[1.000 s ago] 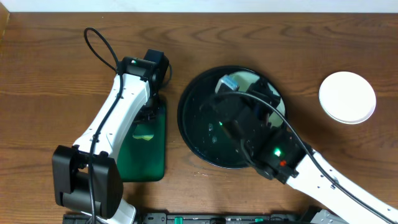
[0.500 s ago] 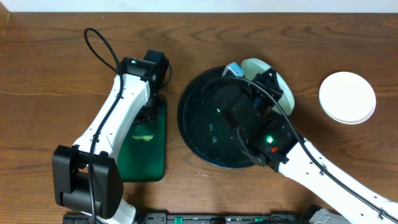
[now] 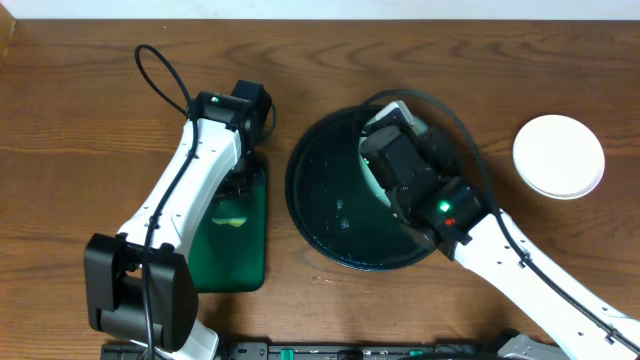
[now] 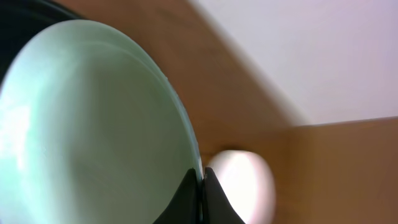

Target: Clean dirty plates on tray and stack at the side

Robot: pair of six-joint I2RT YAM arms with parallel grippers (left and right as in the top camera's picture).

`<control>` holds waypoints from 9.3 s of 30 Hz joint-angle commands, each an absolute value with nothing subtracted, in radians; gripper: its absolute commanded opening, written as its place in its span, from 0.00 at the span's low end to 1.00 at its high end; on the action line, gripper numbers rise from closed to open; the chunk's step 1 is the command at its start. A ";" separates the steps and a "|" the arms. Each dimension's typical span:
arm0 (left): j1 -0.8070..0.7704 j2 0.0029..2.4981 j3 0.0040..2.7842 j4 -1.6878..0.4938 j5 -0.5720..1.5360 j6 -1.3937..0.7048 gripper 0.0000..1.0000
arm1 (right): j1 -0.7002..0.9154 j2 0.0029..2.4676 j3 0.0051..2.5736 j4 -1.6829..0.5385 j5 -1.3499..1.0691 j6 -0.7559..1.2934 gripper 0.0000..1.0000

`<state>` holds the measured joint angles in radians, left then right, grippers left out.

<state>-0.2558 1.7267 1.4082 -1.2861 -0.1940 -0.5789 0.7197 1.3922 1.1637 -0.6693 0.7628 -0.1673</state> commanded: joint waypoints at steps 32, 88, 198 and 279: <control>-0.252 1.728 1.402 -1.275 -0.218 -0.577 0.07 | -0.563 1.624 1.162 -0.749 0.100 0.583 0.01; -0.110 1.732 1.207 -1.047 -0.131 -0.479 0.07 | 0.016 1.192 1.330 -0.840 -0.207 0.151 0.99; -0.110 0.458 1.335 -1.343 -0.116 -0.191 0.79 | 0.067 0.679 1.330 -0.951 -0.199 -0.525 0.99; -0.110 0.399 1.764 -1.689 -0.123 -0.169 0.80 | 0.067 0.358 1.411 -1.568 -0.218 -0.570 0.99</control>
<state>-0.1127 0.4065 1.7603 -1.6112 -0.1116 -0.1753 0.0608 0.3534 1.4117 -1.5639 -0.2272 -0.5842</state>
